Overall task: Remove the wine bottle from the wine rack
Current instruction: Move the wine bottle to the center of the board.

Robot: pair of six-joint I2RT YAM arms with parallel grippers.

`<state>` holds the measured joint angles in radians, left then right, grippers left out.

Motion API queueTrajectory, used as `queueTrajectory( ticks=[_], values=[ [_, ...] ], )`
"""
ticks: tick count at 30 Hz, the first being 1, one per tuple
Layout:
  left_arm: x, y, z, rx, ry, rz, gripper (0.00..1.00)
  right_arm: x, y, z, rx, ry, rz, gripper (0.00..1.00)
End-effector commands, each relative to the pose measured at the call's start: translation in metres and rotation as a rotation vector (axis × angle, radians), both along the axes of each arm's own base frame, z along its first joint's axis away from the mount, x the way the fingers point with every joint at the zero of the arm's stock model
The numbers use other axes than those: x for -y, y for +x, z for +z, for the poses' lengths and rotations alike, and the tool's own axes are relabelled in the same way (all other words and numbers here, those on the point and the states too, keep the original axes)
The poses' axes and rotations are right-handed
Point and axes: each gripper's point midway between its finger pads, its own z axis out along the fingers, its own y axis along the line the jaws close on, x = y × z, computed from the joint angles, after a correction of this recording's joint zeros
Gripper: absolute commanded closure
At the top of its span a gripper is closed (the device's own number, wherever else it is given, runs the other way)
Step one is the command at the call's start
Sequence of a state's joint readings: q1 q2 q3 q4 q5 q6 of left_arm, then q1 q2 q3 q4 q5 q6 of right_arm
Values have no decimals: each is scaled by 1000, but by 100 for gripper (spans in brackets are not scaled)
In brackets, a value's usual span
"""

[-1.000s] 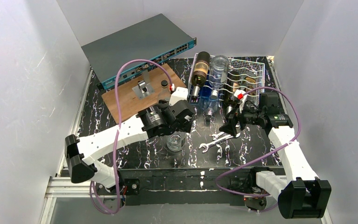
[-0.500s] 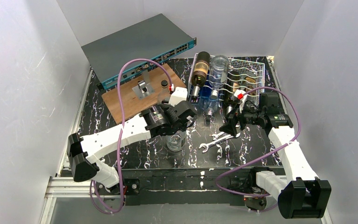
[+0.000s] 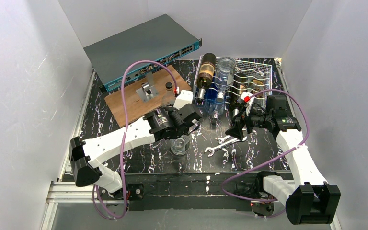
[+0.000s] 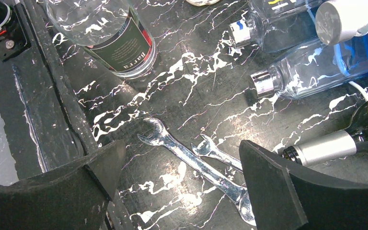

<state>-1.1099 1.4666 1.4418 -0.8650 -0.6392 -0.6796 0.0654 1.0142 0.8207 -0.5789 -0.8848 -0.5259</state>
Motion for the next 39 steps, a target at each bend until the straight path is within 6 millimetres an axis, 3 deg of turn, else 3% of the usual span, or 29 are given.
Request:
queueTrajectory(
  ticks=[1,13,20,28,39],
  values=[
    [-26,6,22,62,56,4,100,1,3,6,35,5,-6,2],
    [-94,43,46,193,-12,107,100,2,4,5,36,-1,-10,2],
    [-120,83,57,307,-39,166,100,2,4,4,33,-3,-10,2],
    [-131,127,61,378,-101,227,100,3,4,4,35,-9,-12,2],
    [-136,150,51,343,-97,261,100,4,5,3,36,-15,-14,2]
  ],
)
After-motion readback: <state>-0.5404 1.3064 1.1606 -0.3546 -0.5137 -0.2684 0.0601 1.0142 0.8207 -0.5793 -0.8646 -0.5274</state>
